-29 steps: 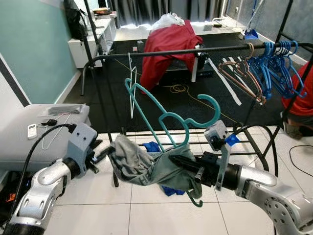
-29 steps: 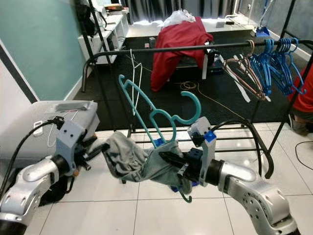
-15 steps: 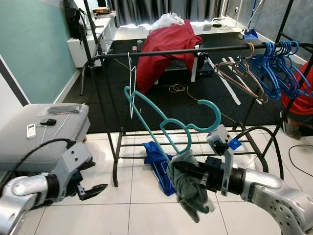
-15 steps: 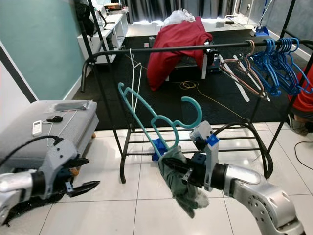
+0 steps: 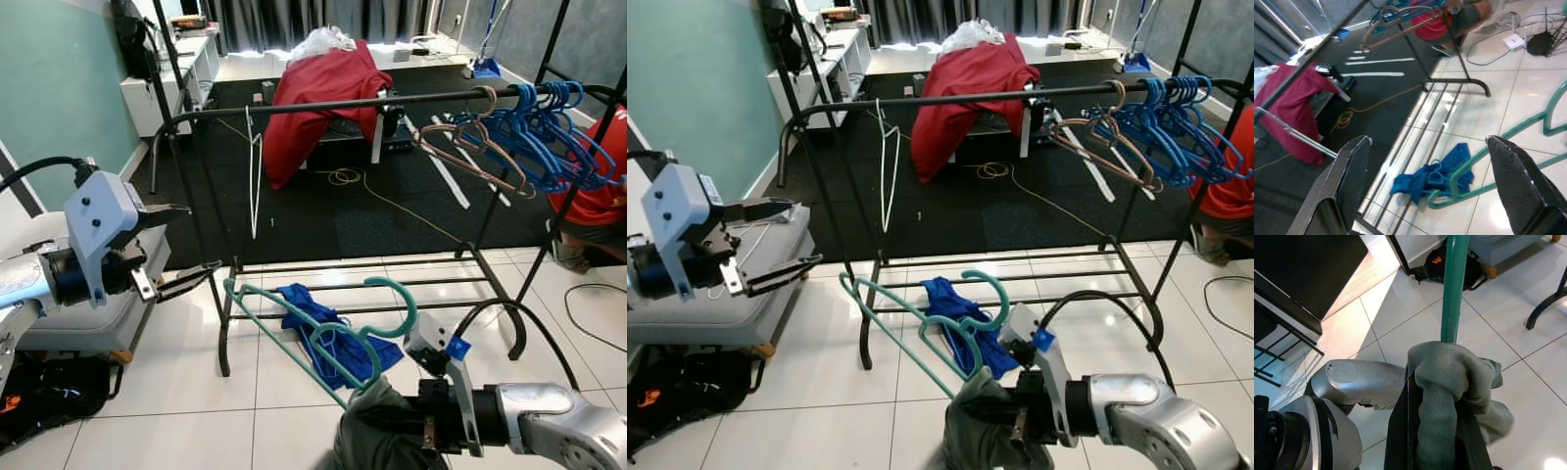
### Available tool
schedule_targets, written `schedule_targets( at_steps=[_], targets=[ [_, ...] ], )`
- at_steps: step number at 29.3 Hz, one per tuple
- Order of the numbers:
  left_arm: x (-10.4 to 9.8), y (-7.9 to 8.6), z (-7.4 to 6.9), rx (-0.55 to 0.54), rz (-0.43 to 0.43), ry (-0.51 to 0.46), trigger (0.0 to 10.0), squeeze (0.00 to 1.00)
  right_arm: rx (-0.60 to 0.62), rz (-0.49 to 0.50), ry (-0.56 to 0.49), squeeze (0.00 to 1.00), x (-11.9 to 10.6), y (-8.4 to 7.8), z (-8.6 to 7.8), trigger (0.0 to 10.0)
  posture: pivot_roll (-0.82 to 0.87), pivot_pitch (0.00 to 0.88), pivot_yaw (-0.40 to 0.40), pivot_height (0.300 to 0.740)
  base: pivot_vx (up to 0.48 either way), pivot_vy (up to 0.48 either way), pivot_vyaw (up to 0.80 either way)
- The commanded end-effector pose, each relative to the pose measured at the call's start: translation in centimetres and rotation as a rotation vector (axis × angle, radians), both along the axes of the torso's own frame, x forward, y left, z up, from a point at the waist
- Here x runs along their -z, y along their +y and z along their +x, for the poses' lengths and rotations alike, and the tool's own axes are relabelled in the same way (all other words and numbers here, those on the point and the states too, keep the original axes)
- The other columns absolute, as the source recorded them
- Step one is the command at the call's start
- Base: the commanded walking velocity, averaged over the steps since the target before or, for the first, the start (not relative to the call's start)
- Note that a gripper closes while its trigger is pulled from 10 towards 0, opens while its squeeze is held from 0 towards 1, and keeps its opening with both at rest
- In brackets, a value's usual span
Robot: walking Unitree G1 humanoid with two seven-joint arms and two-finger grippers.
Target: Hang hanger
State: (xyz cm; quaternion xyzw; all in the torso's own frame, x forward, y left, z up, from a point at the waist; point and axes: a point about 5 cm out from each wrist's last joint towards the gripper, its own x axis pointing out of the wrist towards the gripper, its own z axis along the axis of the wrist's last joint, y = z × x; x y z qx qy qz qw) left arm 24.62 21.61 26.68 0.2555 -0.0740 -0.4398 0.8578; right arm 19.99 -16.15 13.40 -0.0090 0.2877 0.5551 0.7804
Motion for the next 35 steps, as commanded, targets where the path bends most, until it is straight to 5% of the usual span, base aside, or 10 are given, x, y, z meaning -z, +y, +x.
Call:
schedule_targets(
  at_steps=[1, 4, 8, 24, 35],
  targets=[
    [1.2, -1.2, -1.2, 0.118, 0.107, 0.108, 10.0, 0.0, -0.023, 0.008, -0.002, 0.0, -0.1, 0.5, 0.0, 0.0, -0.09, 0.0, 0.049, 0.74, 0.0, 0.0, 0.0],
    [3.4, -1.9, -2.1, 0.195, 0.23, 0.237, 10.0, 0.0, -0.045, 0.015, -0.002, 0.0, -0.1, 0.8, -0.2, 0.0, -0.09, 0.0, 0.05, 0.74, 0.0, 0.0, 0.0],
    [4.9, -2.8, -1.9, 0.214, 0.277, 0.283, 10.0, 0.0, -0.083, 0.028, -0.002, 0.0, -0.1, 1.1, -0.5, 0.0, -0.09, 0.0, 0.048, 0.74, 0.0, 0.0, 0.0],
    [4.0, -5.5, -0.5, 0.218, 0.206, 0.164, 10.0, 0.0, -0.187, -0.002, 0.022, 0.0, 0.6, 2.5, -1.3, 0.0, -0.09, 0.0, 0.049, 0.74, 0.0, 0.0, 0.0],
    [6.1, -6.0, -3.0, 0.365, 0.307, 0.341, 10.0, 0.0, -0.204, 0.003, 0.009, 0.0, 0.2, 2.5, -1.0, 0.0, -0.09, 0.0, 0.043, 0.74, 0.0, 0.0, 0.0]
  ],
)
